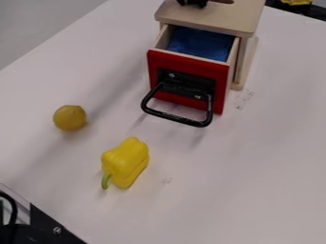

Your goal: Take the sushi from the table and put it on the top of the drawer

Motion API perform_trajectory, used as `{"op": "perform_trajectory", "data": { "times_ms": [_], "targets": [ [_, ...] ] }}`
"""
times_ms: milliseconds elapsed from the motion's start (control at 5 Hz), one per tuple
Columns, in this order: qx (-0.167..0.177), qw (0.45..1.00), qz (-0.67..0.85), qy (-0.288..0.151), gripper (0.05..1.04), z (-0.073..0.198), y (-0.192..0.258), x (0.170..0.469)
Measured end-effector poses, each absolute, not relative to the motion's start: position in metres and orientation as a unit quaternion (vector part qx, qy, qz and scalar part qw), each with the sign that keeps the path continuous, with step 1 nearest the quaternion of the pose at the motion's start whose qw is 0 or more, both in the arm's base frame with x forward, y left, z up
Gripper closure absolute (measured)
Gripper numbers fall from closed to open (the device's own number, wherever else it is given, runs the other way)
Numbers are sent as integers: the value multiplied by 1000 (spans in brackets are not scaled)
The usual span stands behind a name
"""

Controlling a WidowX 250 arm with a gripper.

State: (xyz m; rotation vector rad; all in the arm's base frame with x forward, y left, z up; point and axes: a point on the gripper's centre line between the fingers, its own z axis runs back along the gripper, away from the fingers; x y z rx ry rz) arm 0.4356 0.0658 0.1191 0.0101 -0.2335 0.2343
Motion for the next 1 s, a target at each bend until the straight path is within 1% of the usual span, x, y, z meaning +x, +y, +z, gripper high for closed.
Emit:
{"op": "perform_trajectory", "data": {
  "times_ms": [200,400,600,800,1000],
  "targets": [
    [4,987,117,-112,535,119,63,429],
    [-1,988,114,-102,228,120,57,428],
    [-16,988,114,-99,79,129,48,426],
    [-21,984,107,-138,84,167,42,414],
    [-23,986,98,-134,84,179,37,392]
  ]
}}
